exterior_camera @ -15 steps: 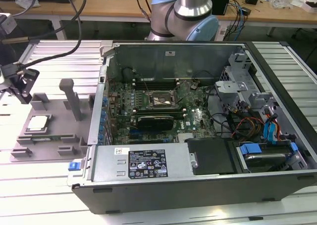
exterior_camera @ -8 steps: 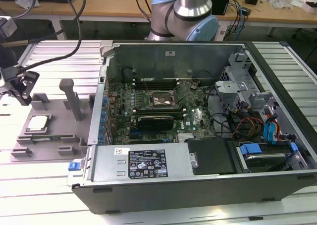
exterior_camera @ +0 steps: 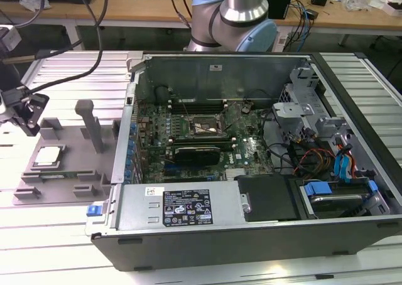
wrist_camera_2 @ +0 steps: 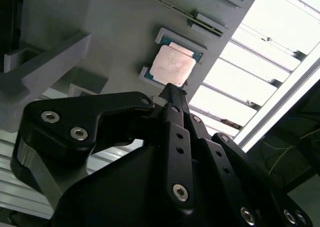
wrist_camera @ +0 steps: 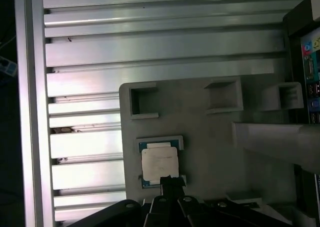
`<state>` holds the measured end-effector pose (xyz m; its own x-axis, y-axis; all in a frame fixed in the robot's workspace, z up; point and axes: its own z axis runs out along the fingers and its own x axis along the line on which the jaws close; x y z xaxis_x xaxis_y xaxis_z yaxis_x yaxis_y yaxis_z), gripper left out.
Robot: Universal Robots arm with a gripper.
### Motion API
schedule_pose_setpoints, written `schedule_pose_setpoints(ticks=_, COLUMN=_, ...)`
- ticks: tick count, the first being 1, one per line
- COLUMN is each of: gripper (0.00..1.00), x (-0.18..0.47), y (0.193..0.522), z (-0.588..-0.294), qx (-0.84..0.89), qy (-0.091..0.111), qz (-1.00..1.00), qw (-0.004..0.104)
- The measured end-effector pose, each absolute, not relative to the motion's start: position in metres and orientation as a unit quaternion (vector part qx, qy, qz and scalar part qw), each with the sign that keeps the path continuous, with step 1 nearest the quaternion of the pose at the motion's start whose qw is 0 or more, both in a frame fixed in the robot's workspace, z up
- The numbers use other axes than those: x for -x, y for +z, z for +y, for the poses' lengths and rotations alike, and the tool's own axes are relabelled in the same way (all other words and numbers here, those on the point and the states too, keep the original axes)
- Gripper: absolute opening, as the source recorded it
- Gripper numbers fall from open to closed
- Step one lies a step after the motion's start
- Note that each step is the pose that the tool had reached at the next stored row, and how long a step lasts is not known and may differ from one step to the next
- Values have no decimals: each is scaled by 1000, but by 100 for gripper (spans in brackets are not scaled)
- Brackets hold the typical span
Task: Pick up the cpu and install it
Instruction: 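Pick up the cpu and move it towards the insertion slot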
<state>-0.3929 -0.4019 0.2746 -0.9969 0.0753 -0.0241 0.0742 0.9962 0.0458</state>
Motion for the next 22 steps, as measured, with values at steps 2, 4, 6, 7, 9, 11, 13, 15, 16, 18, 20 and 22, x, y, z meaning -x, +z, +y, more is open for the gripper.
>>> schedule_pose_setpoints(ticks=2, gripper=11, x=394, y=273, z=-402, qx=-37, qy=23, qz=999, qw=13)
schedule_pose_setpoints(ticks=4, gripper=11, x=394, y=270, z=-402, qx=-37, qy=22, qz=999, qw=13)
schedule_pose_setpoints(ticks=6, gripper=11, x=394, y=266, z=-402, qx=-37, qy=22, qz=999, qw=13)
schedule_pose_setpoints(ticks=7, gripper=11, x=394, y=264, z=-402, qx=-37, qy=22, qz=999, qw=13)
schedule_pose_setpoints(ticks=9, gripper=11, x=394, y=255, z=-403, qx=-37, qy=22, qz=999, qw=13)
schedule_pose_setpoints(ticks=11, gripper=11, x=394, y=251, z=-403, qx=-37, qy=22, qz=999, qw=13)
schedule_pose_setpoints(ticks=13, gripper=11, x=394, y=244, z=-404, qx=-37, qy=22, qz=999, qw=13)
schedule_pose_setpoints(ticks=15, gripper=11, x=394, y=238, z=-405, qx=-37, qy=22, qz=999, qw=13)
schedule_pose_setpoints(ticks=16, gripper=11, x=394, y=233, z=-406, qx=-37, qy=22, qz=999, qw=13)
schedule_pose_setpoints(ticks=18, gripper=11, x=394, y=229, z=-407, qx=-37, qy=22, qz=999, qw=13)
schedule_pose_setpoints(ticks=20, gripper=11, x=394, y=225, z=-407, qx=-37, qy=22, qz=999, qw=13)
schedule_pose_setpoints(ticks=22, gripper=11, x=394, y=225, z=-407, qx=-37, qy=22, qz=999, qw=13)
